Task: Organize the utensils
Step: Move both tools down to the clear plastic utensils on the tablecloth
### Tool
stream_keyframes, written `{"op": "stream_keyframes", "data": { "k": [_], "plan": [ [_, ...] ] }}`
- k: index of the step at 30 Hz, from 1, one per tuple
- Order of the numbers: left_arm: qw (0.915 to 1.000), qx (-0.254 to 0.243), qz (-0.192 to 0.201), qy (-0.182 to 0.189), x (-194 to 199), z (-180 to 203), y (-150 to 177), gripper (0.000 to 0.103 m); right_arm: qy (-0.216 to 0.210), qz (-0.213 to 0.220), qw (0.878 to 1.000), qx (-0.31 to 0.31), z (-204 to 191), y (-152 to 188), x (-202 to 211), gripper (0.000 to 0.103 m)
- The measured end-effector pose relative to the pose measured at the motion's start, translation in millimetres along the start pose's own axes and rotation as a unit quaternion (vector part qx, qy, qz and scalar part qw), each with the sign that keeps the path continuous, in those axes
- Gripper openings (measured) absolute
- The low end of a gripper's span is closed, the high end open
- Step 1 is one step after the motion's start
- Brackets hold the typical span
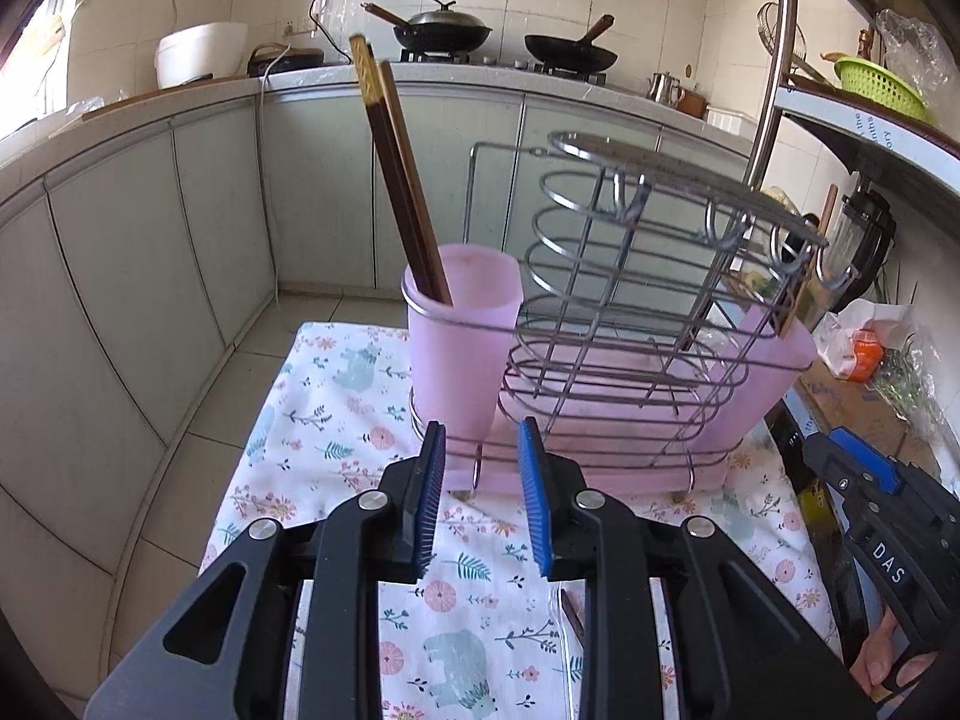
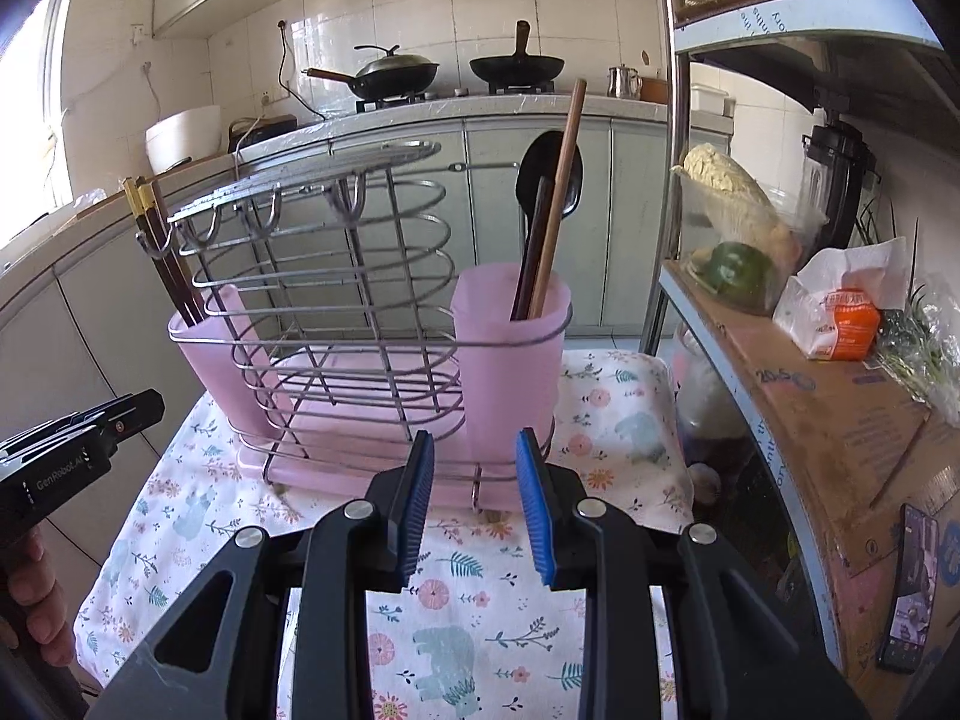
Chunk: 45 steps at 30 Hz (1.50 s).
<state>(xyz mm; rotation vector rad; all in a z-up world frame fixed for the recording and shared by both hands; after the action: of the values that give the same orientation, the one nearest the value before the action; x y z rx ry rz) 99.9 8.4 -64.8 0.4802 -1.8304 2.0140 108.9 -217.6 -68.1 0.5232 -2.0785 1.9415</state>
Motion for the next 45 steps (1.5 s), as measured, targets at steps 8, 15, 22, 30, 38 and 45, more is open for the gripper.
{"op": "stream_keyframes", "data": {
  "k": [8,15,22,30,38,45],
  "plan": [
    [0.9995,0.007,-0.031,-0.003,-9.3,-4.2,21.7,0.025,-0.006,-0.027,1.0,-0.006,-2.7,18.2,-7.7,0.027],
    [0.9992,0.008,-0.039,-0.004,-10.0,-4.7,28.4,0.025,-0.006,-0.033,0.999,-0.008,-3.0,22.1,-9.6,0.027],
    [0.9988,0.011,-0.047,-0.004,-12.3,-3.9,34.3,0.025,-0.006,-0.039,0.999,-0.007,-5.1,27.3,-11.3,0.027],
    [0.9983,0.017,-0.056,-0.001,-14.3,-6.1,39.5,0.025,-0.016,-0.052,0.998,-0.006,-9.1,32.8,-13.8,0.027],
    [0.9951,0.043,-0.088,0.014,-18.1,-27.0,53.1,0.025,-0.108,-0.148,0.982,-0.039,-34.6,67.0,-24.5,0.027],
    [0.9856,0.075,-0.133,0.073,-14.8,-25.5,74.6,0.025,-0.163,-0.221,0.96,-0.06,-58.0,97.2,-29.4,0.024]
  ]
}}
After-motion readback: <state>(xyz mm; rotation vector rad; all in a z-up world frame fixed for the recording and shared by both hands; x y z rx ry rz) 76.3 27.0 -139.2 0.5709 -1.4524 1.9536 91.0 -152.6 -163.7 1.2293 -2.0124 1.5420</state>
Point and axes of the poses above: each gripper's, at about its wrist camera, not at the fingertips, and x roughly against the way its jaws point, z to its right, y to its underside, the point moved 9 cm from there along -x, roughly the way its jaws point, and after that the axes turned 11 degrees about z, right-handed, at the moved point
